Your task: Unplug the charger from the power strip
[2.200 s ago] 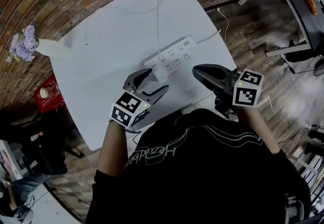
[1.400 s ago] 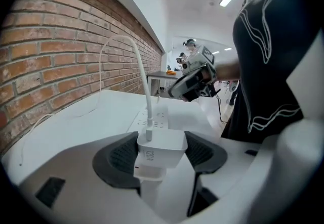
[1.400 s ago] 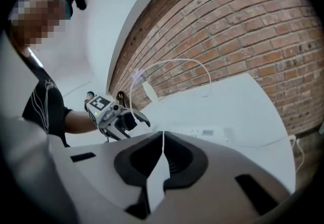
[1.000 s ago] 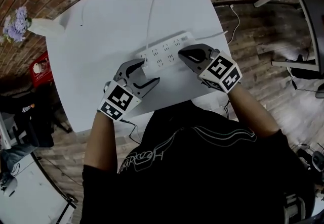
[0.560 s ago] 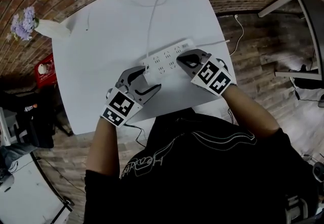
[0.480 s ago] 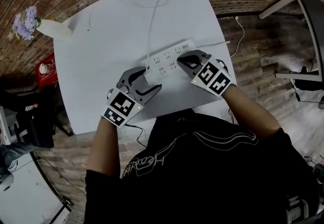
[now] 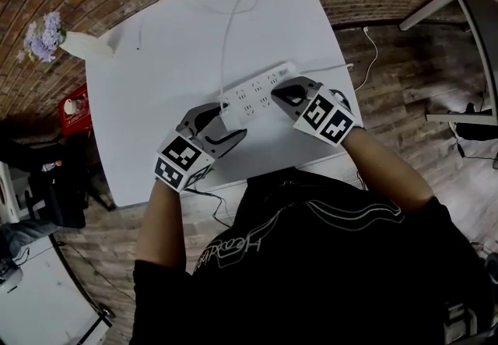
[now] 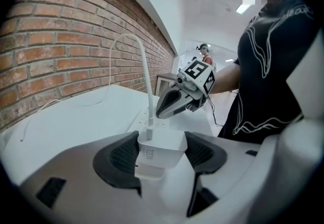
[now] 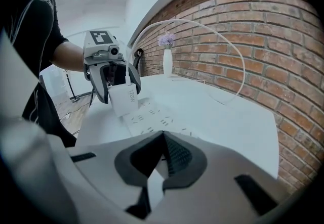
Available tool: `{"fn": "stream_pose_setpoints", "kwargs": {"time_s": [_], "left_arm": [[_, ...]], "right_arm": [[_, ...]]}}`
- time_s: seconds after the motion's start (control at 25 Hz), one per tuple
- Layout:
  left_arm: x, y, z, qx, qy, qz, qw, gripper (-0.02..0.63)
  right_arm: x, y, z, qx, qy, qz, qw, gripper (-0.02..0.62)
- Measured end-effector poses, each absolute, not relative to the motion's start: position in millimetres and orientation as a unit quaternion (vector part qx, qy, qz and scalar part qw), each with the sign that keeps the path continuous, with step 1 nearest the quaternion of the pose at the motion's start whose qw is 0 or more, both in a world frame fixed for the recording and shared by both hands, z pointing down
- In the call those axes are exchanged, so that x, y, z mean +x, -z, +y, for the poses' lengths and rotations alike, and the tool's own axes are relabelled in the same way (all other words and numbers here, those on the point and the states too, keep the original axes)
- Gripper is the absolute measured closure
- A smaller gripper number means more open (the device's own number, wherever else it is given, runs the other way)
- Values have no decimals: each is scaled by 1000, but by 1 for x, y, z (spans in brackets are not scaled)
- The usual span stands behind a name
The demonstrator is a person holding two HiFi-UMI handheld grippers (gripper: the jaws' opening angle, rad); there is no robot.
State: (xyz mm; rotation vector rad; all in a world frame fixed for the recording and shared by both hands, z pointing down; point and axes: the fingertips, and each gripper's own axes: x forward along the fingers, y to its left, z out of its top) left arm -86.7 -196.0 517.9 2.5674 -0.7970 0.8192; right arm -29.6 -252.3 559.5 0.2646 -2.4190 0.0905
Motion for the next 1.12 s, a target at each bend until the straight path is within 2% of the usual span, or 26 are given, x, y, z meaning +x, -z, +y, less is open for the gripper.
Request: {"fn": "stream_pose_setpoints", "kwargs": {"time_s": [0.28,0.64,0.8,0.88,1.12], "left_arm": [[-84,-521,-188,888,-353,-278,102,330],[-87,-517,-193,897,-299,-269,182,330],[-85,-520,-189,882,-374,-267,105,331],[-85,-521,-187,878,-383,-270,95,330],[-88,-515,-192,893,-309,-271,184,330]], "right_arm": [[-28,-558,-251,112,-27,-927,356,600],[-29,-561,-250,97,-20,-929,357,600],[-29,-561,-250,105,-21,-926,363,600],[-29,-561,-250,106,-20,-925,365,600],[-29,-561,-249,99,-19,-925,366,600]]}}
